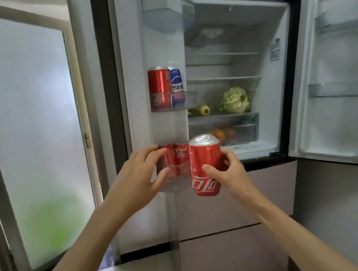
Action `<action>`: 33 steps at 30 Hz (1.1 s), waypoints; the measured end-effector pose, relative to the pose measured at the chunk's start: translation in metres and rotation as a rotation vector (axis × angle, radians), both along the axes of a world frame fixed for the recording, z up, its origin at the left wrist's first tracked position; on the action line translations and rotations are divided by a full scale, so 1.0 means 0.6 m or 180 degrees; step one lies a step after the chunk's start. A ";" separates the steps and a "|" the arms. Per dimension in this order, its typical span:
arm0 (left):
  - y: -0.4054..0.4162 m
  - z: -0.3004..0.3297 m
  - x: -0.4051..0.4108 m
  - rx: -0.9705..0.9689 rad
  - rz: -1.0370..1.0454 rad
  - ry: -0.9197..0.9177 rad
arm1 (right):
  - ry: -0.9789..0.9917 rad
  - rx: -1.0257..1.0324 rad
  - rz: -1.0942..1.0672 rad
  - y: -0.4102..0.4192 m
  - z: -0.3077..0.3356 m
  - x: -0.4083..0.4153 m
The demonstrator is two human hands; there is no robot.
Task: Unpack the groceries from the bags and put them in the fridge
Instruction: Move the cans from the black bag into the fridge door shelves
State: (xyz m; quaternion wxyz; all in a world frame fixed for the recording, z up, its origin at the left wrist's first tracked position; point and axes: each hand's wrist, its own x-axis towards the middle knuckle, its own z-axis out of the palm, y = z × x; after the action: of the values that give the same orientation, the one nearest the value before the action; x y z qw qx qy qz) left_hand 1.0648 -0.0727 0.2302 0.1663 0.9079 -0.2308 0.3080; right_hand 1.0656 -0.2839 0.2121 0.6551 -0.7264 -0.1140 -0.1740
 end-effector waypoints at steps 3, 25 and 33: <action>-0.017 0.099 0.071 0.0282 0.0145 -0.0728 | -0.0491 -0.0150 -0.0130 -0.026 0.092 0.073; -0.136 0.485 0.288 0.0597 0.1697 -0.2733 | -0.3759 -0.1131 -0.0795 -0.091 0.598 0.371; -0.132 0.501 0.293 0.0495 0.1518 -0.2532 | -0.3314 -0.1887 0.0184 -0.049 0.703 0.385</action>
State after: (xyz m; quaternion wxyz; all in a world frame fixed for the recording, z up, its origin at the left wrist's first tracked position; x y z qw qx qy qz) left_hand 1.2407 -0.1519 0.5307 -0.0789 0.7569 -0.0839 0.6433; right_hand 1.2967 -0.3132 0.6341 0.2870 -0.6940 -0.4833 -0.4499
